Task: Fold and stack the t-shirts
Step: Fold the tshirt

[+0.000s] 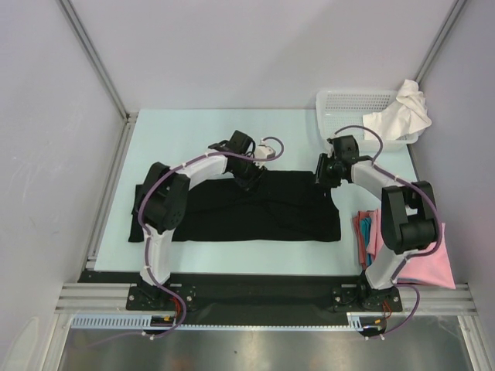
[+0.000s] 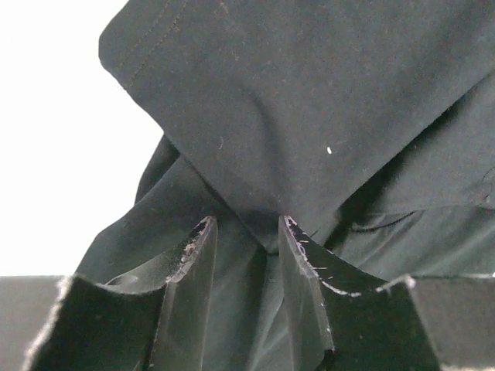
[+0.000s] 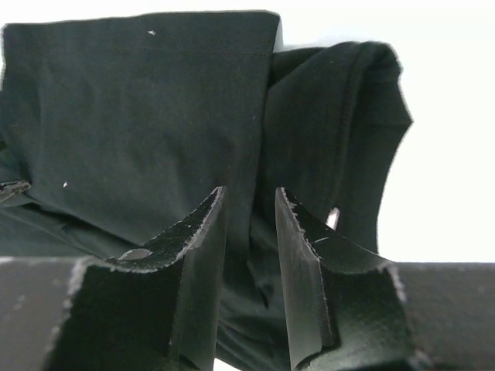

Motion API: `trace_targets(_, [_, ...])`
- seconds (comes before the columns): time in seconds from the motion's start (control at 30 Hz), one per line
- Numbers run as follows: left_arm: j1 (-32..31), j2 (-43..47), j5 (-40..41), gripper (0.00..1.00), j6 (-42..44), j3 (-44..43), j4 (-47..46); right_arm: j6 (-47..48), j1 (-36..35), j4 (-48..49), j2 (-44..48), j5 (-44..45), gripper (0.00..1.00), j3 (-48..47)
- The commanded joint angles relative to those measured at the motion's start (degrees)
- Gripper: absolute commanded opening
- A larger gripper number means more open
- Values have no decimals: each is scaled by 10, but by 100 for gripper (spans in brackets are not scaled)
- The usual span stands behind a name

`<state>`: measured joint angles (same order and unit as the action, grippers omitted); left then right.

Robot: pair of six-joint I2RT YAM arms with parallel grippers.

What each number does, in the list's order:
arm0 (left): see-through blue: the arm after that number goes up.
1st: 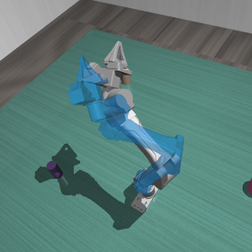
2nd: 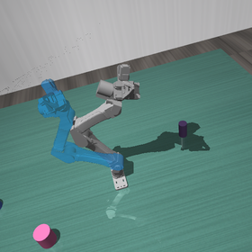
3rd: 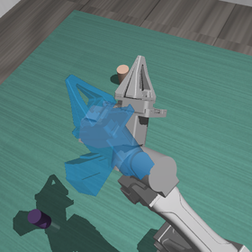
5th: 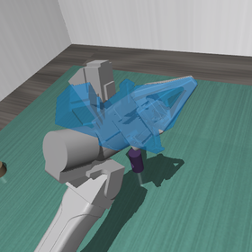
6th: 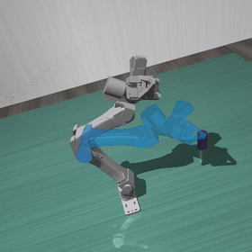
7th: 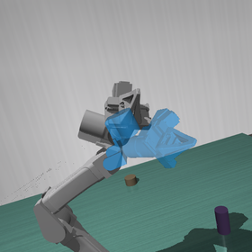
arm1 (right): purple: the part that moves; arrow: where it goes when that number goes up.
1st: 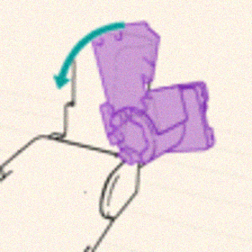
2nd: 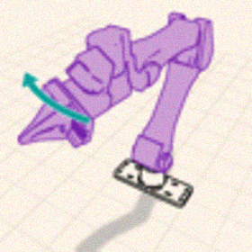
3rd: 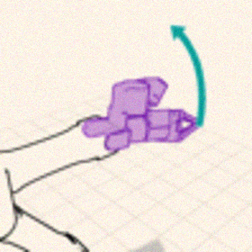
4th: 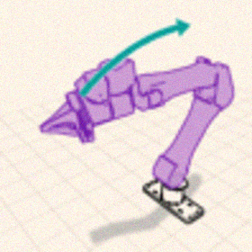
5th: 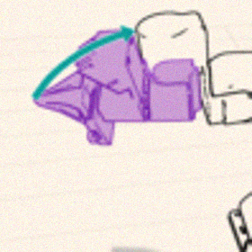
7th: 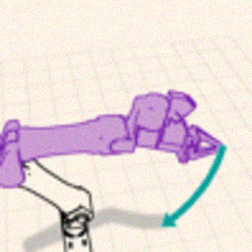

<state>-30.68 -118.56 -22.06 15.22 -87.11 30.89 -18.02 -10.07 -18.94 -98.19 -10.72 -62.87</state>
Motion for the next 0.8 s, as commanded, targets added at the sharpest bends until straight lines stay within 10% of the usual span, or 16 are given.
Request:
trace_targets(0.0, [0, 1, -20, 43, -34, -4, -29, -20, -3, 20, -35, -41, 37, -23])
trace_targets(0.27, [0, -5, -54, 36, -46, 10, -53, -40, -2, 50, -60, -74, 27, -16])
trace_targets(0.43, [-1, -4, -79, 1, -56, 10, -51, -37, -3, 42, -39, -67, 0, -15])
trace_targets(0.77, [4, 62, -78, 0, -27, 36, -51, -12, -2, -10, 31, -55, 0, -6])
